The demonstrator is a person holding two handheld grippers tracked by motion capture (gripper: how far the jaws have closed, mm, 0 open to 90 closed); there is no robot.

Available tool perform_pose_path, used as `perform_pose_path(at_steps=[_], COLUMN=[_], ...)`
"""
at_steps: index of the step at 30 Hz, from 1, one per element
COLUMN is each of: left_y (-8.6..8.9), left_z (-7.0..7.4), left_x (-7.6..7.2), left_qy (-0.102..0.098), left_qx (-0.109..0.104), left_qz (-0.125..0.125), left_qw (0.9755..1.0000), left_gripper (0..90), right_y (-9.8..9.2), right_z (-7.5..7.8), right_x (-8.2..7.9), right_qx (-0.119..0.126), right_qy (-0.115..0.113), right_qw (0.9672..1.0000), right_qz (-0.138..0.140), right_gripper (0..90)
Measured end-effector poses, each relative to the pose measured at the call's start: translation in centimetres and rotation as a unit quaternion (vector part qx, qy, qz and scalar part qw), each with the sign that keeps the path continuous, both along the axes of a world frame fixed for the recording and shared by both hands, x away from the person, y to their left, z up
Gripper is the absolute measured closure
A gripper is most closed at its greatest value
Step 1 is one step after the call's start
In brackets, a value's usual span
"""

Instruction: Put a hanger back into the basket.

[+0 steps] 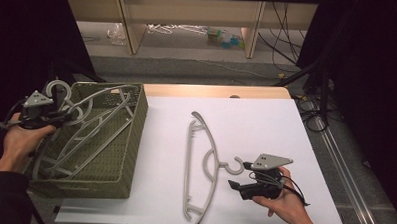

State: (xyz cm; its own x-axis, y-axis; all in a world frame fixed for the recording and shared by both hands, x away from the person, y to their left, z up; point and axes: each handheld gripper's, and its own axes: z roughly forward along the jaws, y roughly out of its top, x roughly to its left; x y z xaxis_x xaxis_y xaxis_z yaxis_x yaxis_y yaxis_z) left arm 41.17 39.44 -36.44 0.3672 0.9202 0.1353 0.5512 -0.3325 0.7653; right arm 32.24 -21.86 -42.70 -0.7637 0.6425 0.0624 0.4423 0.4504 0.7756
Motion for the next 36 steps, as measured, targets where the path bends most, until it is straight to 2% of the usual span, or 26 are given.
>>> perform_pose_path(at_steps=[2, 8, 12, 14, 17, 20, 22, 26, 28, 30, 33, 36], left_y=[0.1, -1.0, -1.2, -1.3, -0.9, -0.3, -0.1, -0.6, -1.5, -2.6, -4.3, -6.3], left_z=[-0.3, -1.4, -2.4, -3.0, -3.7, -3.8, -3.5, -2.6, -2.0, -1.3, -0.6, -0.2], left_x=[0.1, 0.9, 1.2, 1.3, 1.3, 1.1, 0.9, 0.2, -0.4, -1.1, -2.3, -3.7], left_qy=[-0.001, 0.028, 0.049, 0.060, 0.062, 0.055, 0.050, 0.025, 0.005, -0.012, -0.025, -0.041], left_qx=[-0.004, -0.001, -0.008, -0.004, -0.011, -0.017, -0.024, -0.037, -0.077, -0.096, -0.099, -0.119], left_qz=[-0.002, 0.005, 0.016, 0.026, 0.044, 0.062, 0.066, 0.074, 0.077, 0.064, 0.046, 0.026], left_qw=[1.0000, 0.9996, 0.9986, 0.9978, 0.9970, 0.9964, 0.9963, 0.9963, 0.9941, 0.9932, 0.9937, 0.9917], left_gripper=[80.2, 79.2, 78.6, 77.9, 77.1, 72.4, 70.7, 57.9, 51.8, 47.5, 39.9, 36.0], right_y=[0.0, 0.0, 0.0, 0.0, 0.1, 0.1, 0.3, 0.4, 0.4, 0.3, 0.3, 0.3], right_z=[0.0, 0.0, 0.0, 0.0, -0.1, -0.2, -0.2, -0.4, -0.4, -0.5, -0.6, -0.7], right_x=[0.1, 0.0, 0.0, 0.0, 0.1, 0.1, 0.1, 0.1, 0.1, 0.2, 0.2, 0.3], right_qx=[-0.002, 0.000, 0.001, 0.000, 0.000, -0.002, -0.001, -0.003, -0.002, 0.000, 0.002, 0.004], right_qy=[-0.007, 0.000, 0.000, -0.002, 0.000, -0.001, 0.001, 0.007, 0.006, 0.003, 0.007, 0.007], right_qw=[1.0000, 1.0000, 1.0000, 1.0000, 1.0000, 1.0000, 1.0000, 1.0000, 1.0000, 1.0000, 1.0000, 1.0000], right_qz=[0.004, 0.000, -0.001, 0.000, 0.004, 0.005, 0.002, 0.001, 0.002, 0.003, -0.001, -0.003], right_gripper=[21.9, 21.9, 21.9, 21.9, 21.9, 21.9, 21.9, 21.9, 21.6, 21.4, 20.6, 20.2])
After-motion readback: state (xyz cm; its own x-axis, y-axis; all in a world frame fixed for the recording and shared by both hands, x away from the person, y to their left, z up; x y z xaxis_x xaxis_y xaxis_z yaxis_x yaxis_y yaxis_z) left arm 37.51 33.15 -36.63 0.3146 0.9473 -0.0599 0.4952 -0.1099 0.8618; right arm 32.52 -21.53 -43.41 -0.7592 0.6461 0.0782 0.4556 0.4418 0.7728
